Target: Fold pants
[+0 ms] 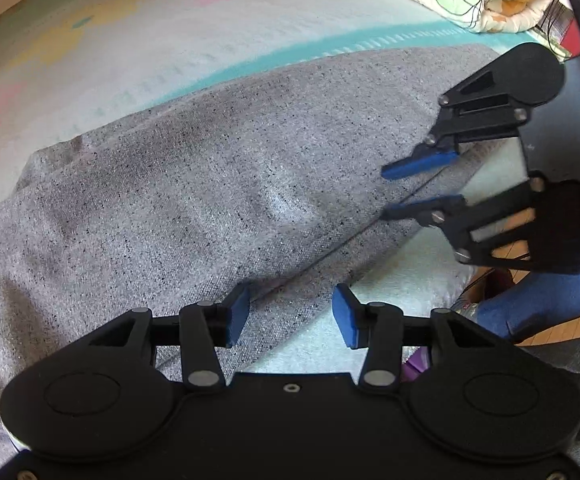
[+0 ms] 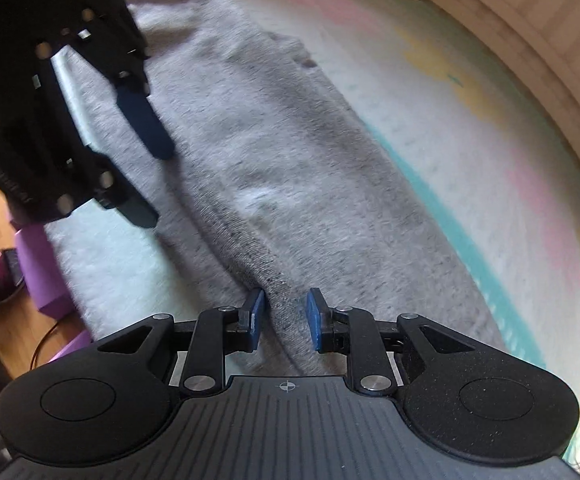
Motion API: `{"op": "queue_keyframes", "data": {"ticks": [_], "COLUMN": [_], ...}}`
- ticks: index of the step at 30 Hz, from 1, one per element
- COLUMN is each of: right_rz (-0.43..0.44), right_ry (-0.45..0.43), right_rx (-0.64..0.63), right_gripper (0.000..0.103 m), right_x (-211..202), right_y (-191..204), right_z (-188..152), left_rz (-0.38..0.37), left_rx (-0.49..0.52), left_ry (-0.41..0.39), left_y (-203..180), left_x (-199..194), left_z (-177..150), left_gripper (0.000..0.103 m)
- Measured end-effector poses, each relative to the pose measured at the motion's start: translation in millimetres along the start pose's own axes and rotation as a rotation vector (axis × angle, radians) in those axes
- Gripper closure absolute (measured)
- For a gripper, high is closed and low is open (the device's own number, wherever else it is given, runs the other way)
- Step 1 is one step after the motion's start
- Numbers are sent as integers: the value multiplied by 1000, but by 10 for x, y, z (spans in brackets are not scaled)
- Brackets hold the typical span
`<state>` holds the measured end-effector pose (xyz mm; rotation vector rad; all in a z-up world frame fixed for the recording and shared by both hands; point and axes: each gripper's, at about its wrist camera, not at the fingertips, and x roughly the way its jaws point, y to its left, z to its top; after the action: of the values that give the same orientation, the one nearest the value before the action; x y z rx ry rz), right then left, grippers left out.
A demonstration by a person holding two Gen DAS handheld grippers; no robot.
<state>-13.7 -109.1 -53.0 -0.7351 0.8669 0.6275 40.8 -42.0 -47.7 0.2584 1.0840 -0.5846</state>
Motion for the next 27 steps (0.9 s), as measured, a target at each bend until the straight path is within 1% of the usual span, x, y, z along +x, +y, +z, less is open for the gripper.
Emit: {"op": "queue_keyframes", "data": {"ticks": [1,2,3,7,10,12,14,17,18,20,23,25,27], "right_rz": [14,39,54,68,80,79,78,70,70,70,87,114,135], "right_ry": [0,1,-5,-28,-42,-48,-48,-50,-52,-59,-76,-74,-51], "right_rx": [22,48,69,141,177,186,185,173,169,162,171,175,152], "right_gripper": [86,93,93,94,95,95,95,95,95,95,95,95,95], "right_x": [-2,-13,-33,-108,-140,-150,-146,-151,-160,-199,-287,-310,-291], "right_y": [-34,-72,-109,-232,-283,-302,-305,-290,-286,-290,-319,-330,-287], "right_z": [8,15,21,11,9,15,20,25,27,26,0,-22,-43], "left_rz": [-1,4,12,51,97,120,145,223,243,263,250,246,247], "left_rx": [0,3,6,30,50,61,80,122,137,164,162,188,220], "left_ry": [-7,-16,-24,-53,-87,-98,-93,-85,-85,-72,-90,-108,-107], "left_y": [3,2,-1,-18,-39,-27,-42,-65,-65,-57,-55,-104,-163], "left_x": [-13,-26,-42,-96,-142,-160,-86,9,24,51,-83,-215,-285], "left_z": [2,4,-1,-13,-27,-36,-31,-56,-67,-68,-66,-76,-112], "left_gripper": [50,50,50,49,49,47,44,44,55,96,97,97,97]}}
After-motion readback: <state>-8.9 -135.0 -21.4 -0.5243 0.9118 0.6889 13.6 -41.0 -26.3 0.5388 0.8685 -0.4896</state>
